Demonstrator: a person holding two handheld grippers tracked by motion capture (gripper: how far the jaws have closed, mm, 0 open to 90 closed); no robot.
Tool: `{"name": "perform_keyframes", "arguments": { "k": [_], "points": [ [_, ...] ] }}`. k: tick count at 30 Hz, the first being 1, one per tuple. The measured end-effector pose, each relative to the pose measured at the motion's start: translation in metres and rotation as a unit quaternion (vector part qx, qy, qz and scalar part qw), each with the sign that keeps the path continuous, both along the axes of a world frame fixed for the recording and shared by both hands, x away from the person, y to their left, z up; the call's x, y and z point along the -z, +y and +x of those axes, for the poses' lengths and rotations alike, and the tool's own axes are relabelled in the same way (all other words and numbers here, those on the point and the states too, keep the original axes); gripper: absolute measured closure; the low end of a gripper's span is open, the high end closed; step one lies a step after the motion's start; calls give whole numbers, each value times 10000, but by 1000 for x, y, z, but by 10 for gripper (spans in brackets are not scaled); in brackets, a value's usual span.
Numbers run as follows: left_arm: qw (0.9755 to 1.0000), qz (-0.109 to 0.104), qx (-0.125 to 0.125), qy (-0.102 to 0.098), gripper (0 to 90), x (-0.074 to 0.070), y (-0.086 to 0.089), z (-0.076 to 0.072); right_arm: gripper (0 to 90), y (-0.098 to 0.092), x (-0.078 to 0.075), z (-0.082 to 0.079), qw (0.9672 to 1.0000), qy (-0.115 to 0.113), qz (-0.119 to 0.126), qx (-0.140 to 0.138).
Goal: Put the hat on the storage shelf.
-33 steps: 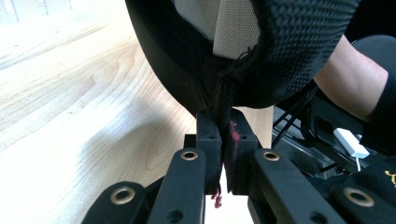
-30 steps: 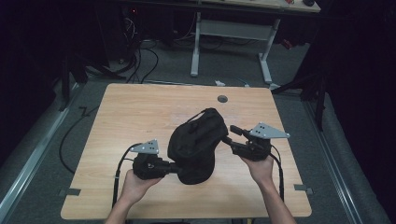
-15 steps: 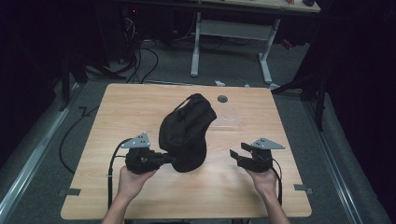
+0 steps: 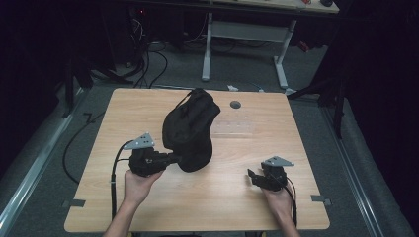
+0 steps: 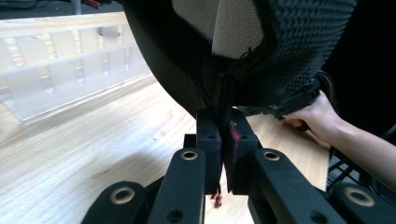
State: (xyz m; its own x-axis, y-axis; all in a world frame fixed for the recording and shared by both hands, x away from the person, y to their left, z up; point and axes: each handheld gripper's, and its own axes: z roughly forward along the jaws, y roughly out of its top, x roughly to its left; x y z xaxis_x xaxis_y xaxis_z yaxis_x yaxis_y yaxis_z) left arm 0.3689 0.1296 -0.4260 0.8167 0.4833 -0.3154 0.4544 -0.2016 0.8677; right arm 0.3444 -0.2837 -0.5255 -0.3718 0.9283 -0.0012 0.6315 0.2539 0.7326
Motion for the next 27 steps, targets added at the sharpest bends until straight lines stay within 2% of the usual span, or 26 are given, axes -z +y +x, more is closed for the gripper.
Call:
{"name": "perform_keyframes", "arguments": {
  "k": [4, 18, 27],
  "points": [
    [9999, 28, -111, -43, 859, -4, 1, 3, 361, 0, 5, -1, 9999, -12, -123, 70],
    [9987, 118, -462, -152, 859, -15, 4, 20, 337, 0, 5, -1, 9999, 13, -119, 109],
    [9961, 194, -805, -320, 859, -28, 9, 34, 330, 1, 6, -1, 9999, 14, -122, 102]
  ]
}}
